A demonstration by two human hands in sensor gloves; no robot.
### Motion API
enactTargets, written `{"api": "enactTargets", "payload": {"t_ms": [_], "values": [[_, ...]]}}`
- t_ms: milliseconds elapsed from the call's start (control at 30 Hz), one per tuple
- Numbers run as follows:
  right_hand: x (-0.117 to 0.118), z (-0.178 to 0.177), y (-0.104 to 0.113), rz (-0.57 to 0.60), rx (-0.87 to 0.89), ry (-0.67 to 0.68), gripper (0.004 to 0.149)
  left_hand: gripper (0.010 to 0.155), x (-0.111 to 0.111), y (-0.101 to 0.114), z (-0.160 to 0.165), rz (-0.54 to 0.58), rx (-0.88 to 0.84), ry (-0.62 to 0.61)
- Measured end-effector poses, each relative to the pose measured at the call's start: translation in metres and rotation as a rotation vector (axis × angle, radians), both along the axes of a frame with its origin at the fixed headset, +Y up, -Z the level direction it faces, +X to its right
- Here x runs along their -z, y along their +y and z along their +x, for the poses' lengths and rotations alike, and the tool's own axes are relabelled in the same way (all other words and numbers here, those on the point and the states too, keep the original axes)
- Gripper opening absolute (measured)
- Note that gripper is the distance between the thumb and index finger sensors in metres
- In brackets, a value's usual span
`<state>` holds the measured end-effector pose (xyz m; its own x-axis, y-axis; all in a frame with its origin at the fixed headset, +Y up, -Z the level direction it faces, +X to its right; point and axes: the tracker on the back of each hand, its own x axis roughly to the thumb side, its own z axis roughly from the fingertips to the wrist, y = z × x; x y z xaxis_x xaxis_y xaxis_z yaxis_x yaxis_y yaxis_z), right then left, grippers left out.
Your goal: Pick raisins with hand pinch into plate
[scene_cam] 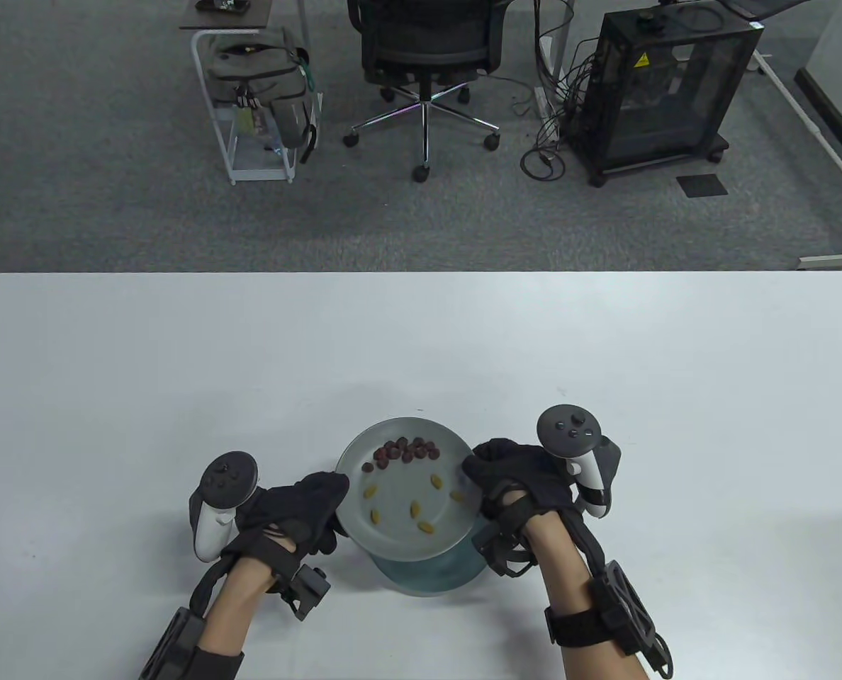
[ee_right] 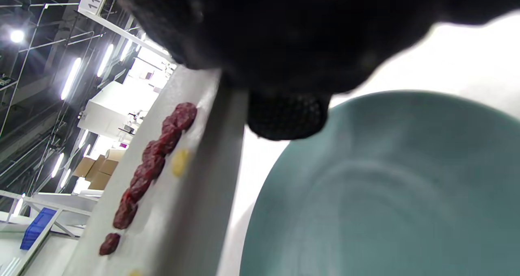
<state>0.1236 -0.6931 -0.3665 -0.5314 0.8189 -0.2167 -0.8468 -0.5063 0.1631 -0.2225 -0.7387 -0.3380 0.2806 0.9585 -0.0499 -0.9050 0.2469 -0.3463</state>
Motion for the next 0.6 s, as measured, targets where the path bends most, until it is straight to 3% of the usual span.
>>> {"api": "enactTargets", "payload": {"t_ms": [233,600], "values": [[-0.003,-0.006,-0.003,0.004,-0.022,0.007,0.044,0.058,0.002,-0.008,0.002,-0.062,-0.071,-0.025],[-0.008,-0.005,-0.007,0.014,-0.048,-0.007,0.045,0.052,0.0,-0.012,0.008,-0.09,-0.039,-0.023]]}}
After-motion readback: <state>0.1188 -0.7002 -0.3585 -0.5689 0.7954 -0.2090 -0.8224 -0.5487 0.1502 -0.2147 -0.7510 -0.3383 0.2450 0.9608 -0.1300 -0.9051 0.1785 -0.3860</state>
